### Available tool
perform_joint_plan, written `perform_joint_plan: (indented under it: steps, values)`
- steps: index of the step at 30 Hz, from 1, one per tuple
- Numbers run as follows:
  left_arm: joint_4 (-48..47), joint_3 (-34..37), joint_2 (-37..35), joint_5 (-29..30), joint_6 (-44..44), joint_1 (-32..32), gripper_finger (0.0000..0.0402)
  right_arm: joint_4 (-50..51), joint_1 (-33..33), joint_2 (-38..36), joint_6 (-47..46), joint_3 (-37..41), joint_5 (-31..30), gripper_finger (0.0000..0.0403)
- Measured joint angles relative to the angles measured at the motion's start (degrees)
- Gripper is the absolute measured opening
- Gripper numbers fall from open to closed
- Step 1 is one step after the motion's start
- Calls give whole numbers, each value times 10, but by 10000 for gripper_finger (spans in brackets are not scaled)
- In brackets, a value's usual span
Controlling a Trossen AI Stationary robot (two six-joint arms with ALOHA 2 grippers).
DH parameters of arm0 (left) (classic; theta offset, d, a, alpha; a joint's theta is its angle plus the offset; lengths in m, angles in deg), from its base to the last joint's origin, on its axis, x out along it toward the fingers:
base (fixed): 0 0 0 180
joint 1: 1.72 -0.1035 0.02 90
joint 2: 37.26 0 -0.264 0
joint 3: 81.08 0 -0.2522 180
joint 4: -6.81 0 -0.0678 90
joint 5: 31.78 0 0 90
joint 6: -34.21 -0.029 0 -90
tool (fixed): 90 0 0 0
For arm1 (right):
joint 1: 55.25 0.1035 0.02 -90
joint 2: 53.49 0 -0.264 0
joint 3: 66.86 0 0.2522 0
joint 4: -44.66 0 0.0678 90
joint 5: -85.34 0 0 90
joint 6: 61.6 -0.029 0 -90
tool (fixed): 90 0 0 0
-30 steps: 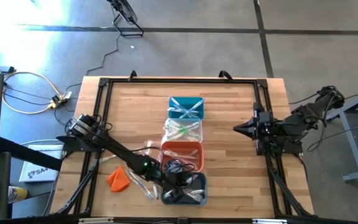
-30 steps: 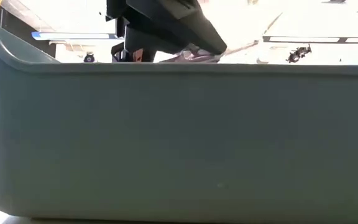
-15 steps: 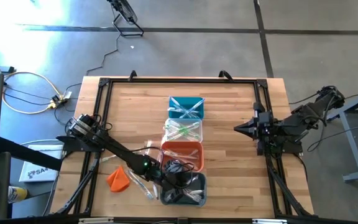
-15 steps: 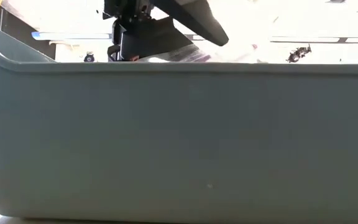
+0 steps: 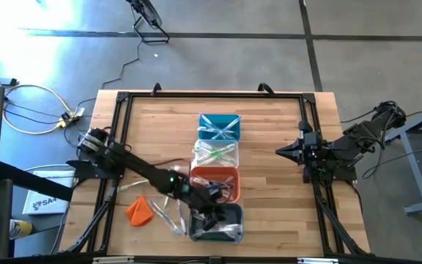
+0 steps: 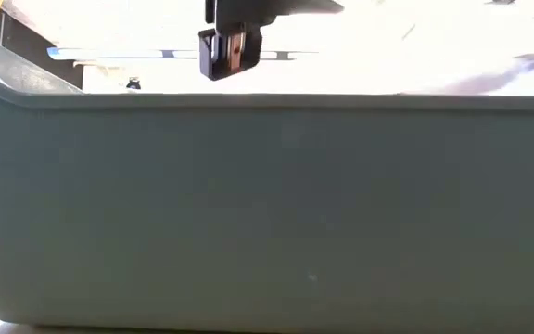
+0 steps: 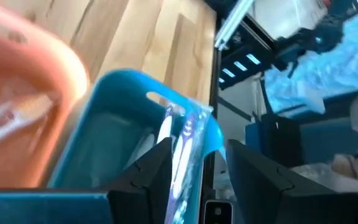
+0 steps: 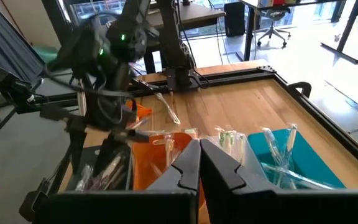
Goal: Pick & Place Toothbrushes
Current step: Put the green toothbrush into the transparent bin
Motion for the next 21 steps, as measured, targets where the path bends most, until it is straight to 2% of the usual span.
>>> perform_joint_plan:
  steps: [4, 8, 13, 21]
  values:
    - [-20, 0, -41, -4, -57, -16, 147, 20, 0, -2, -25, 0, 0, 2]
    - [-103, 0, -92, -2, -95, -28, 148, 23, 0, -2, -29, 0, 0, 2]
    - [-293, -1, -170, 34, -108, -27, 148, 24, 0, -2, -56, 0, 0, 2]
    - [-575, -1, -260, 67, -28, -27, 148, 23, 0, -2, -59, 0, 0, 2]
